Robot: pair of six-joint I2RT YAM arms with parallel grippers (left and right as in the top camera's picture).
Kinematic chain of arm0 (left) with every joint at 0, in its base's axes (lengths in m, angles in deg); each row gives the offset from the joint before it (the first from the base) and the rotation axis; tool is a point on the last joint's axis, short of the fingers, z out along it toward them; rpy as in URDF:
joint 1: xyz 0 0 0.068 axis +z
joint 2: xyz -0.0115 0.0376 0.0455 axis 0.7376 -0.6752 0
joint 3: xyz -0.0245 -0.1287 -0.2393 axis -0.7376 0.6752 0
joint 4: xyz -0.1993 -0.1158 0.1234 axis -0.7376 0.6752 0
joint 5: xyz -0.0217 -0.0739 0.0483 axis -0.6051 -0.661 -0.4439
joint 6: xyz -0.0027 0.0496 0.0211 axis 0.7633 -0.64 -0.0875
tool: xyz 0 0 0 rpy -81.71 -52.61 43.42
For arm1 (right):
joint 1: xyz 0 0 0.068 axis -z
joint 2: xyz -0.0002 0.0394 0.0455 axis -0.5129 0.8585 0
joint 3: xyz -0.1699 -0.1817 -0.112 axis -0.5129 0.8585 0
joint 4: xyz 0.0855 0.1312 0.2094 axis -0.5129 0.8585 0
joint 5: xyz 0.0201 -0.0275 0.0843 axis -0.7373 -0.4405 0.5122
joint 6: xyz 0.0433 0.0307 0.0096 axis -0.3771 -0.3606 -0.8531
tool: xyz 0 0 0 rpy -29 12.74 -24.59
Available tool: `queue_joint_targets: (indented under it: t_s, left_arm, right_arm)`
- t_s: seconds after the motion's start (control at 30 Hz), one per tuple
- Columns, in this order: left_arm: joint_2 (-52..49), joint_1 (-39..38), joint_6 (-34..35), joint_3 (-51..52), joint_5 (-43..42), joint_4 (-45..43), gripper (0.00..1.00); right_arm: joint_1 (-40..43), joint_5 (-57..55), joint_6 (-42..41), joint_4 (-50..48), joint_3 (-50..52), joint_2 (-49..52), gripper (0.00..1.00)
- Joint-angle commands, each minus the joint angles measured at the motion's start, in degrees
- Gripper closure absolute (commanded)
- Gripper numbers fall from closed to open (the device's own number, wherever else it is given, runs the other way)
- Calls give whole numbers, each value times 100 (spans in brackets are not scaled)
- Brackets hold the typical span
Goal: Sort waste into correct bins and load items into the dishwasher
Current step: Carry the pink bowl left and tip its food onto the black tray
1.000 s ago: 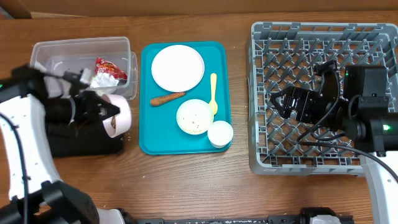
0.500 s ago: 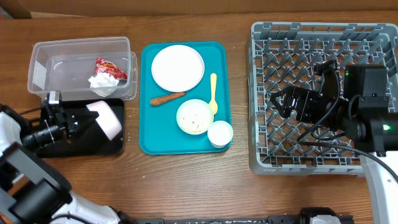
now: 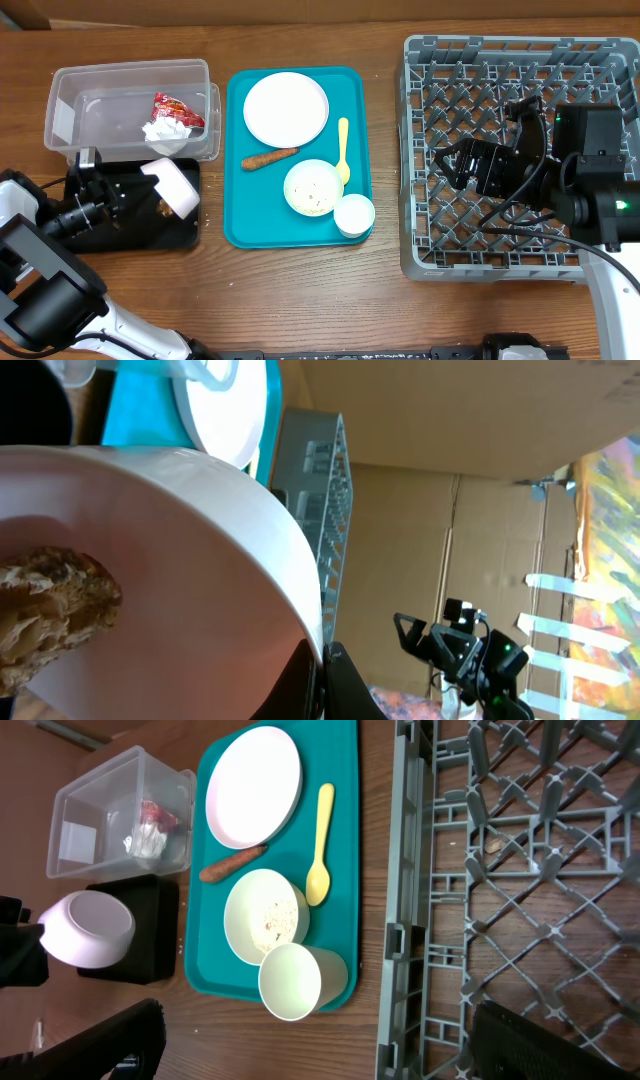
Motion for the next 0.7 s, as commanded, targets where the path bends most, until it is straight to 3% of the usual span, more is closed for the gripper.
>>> queue_joint_targets:
  t_s: [0.0,0.27,0.5,0.67]
  left_arm:
    - [-11,24,-376,9,-297,24,96]
    - [-13,24,-1117,-59,-507,17,96]
    - [-13,42,-254,-59,-688,24,96]
    - [57,-157,-330,-216,-813,24,96]
  right_arm:
    - [-22,-13,9,-31,-162,-4,0]
    - [-22,-11,7,-28,-162,-4,0]
    - [-22,-11,9,-26,-162,-4,0]
    - [-22,-13,9,-31,-162,-4,0]
